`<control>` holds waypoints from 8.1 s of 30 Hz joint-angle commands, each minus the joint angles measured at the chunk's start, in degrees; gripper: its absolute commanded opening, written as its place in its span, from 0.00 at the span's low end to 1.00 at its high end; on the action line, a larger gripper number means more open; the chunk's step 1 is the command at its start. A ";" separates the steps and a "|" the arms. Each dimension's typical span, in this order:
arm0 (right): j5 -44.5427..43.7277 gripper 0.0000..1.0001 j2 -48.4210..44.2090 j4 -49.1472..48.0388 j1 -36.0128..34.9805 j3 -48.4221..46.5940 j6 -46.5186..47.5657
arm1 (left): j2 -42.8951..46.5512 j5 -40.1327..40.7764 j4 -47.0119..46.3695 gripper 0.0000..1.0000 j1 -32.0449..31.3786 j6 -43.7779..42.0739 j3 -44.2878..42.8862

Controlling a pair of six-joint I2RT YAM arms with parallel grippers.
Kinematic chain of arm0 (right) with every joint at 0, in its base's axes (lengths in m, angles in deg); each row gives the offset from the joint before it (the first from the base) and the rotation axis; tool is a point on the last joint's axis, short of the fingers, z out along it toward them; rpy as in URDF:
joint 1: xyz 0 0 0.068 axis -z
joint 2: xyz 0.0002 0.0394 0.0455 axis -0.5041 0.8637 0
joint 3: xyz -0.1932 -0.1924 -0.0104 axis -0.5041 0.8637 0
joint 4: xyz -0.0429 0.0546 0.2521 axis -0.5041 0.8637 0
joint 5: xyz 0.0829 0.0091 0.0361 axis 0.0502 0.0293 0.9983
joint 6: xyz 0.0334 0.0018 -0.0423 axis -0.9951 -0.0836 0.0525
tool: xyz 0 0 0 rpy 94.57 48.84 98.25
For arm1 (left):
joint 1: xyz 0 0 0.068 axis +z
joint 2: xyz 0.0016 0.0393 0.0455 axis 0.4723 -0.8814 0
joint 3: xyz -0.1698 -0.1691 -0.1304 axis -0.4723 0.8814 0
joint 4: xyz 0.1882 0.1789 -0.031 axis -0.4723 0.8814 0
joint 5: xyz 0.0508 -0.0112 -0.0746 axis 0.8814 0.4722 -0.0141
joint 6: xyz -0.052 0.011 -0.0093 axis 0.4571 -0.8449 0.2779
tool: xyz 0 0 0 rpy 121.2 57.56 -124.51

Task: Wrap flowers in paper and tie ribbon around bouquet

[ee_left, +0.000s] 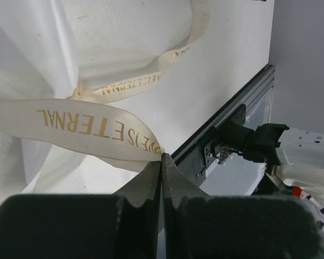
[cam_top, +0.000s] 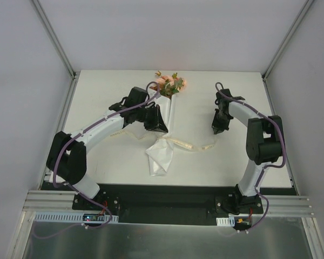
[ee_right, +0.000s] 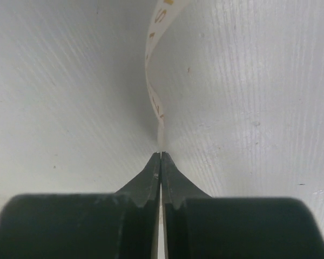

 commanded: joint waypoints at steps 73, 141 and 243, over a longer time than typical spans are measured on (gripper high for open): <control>58.09 0.56 17.95 14.98 -26.66 -42.33 23.94 | 9.95 -1.07 -39.92 0.05 -7.33 -3.64 30.44; 37.71 0.41 -3.95 -17.28 -15.85 -1.72 10.98 | 8.11 -3.44 -38.33 0.01 -3.29 -0.13 27.45; -0.45 0.66 0.97 -33.19 -54.52 3.64 22.61 | -7.45 -18.91 4.91 0.00 11.47 -9.35 5.21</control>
